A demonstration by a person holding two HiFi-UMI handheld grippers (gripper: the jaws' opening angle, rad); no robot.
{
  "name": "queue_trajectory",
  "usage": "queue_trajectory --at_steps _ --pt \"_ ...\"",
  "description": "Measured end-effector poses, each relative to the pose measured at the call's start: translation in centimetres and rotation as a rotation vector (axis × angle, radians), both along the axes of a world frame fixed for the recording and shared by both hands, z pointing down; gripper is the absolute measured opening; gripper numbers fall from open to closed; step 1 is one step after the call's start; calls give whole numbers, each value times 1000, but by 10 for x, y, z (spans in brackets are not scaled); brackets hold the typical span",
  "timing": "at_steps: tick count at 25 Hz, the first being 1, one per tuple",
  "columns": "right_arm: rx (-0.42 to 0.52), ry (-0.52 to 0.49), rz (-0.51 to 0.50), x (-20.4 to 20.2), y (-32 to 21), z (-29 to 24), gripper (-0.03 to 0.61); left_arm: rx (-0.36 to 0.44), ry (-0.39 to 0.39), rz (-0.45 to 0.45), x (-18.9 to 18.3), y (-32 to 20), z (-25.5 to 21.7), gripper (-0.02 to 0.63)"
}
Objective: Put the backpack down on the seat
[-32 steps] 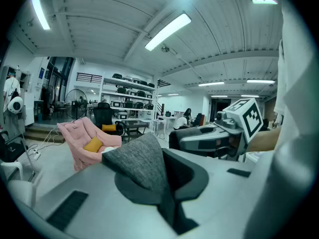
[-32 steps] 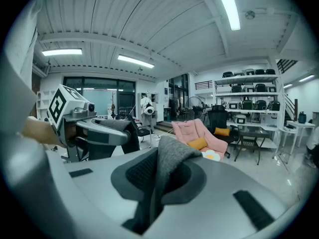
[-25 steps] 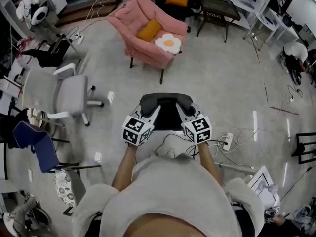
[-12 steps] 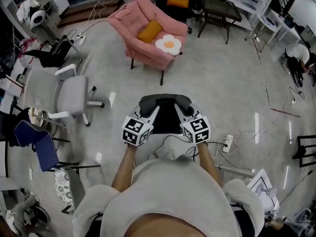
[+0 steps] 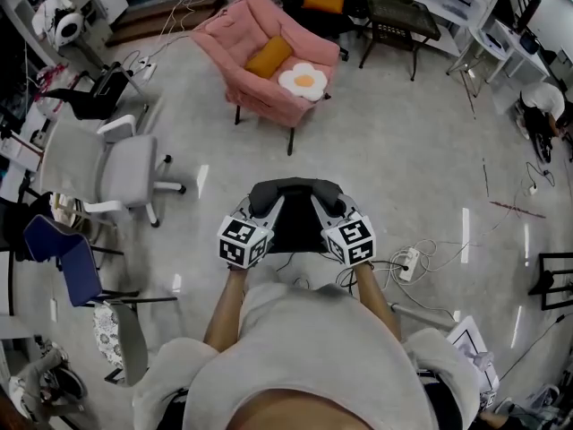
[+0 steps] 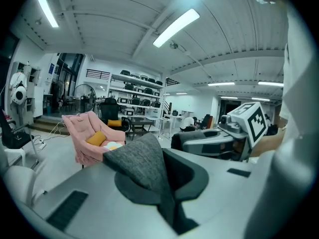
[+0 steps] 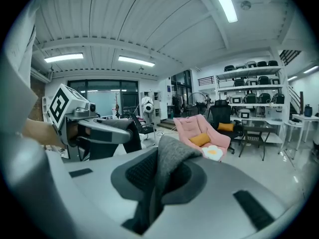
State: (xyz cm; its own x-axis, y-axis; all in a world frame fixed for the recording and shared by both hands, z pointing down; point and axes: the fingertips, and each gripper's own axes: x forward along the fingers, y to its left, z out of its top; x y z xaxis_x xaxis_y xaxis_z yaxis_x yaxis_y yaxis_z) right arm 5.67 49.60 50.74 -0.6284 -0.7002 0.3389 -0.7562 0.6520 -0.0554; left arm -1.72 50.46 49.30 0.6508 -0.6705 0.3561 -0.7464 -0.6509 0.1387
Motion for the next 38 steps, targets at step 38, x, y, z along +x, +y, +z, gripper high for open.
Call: queue_trajectory --at_steps 38 --pt "28 56 119 -38 -386 -16 29 63 31 112 -41 -394 -12 26"
